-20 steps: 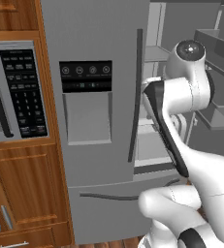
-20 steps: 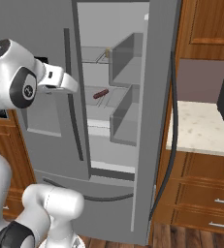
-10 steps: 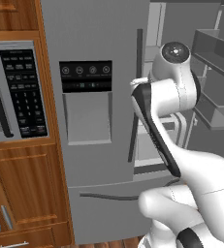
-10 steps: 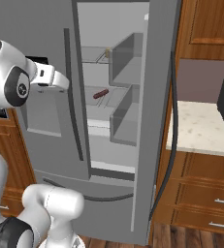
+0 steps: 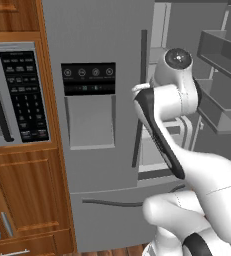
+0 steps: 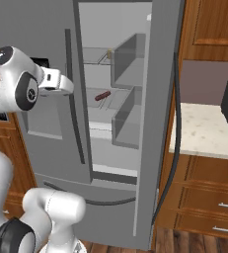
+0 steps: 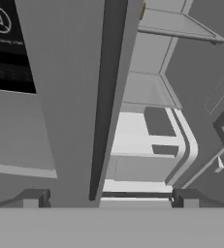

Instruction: Retrieve the sausage and cheese from the fridge and place them on the cutting board on the counter.

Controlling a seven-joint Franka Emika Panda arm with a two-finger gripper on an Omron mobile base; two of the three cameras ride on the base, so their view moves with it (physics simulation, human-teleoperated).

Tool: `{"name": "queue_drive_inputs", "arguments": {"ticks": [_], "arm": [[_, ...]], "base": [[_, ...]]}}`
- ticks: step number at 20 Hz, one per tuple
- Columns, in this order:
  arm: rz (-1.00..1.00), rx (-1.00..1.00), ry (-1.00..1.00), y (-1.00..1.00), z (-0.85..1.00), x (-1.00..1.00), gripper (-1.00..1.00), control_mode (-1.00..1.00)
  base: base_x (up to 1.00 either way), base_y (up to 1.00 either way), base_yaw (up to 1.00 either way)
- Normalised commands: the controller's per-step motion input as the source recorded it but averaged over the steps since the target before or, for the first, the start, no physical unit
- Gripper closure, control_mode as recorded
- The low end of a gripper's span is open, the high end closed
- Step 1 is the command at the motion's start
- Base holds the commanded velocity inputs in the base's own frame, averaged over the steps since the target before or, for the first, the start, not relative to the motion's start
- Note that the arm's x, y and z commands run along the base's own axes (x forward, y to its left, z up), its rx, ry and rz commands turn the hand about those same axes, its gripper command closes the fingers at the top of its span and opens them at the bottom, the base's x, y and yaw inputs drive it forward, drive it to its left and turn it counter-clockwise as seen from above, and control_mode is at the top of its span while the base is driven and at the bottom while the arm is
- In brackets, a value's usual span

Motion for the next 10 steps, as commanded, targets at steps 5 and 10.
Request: {"name": "queue_drive_inputs", "arguments": {"ticks": [5, 10], "arm": [[0.0, 0.0, 0.0, 0.19, -0.23, 0.64, -1.0, -1.0], [0.0, 0.0, 0.0, 0.06, -0.12, 0.68, -1.0, -1.0]], "base": [[0.0, 0.0, 0.0], [0.0, 0.0, 0.0]]}}
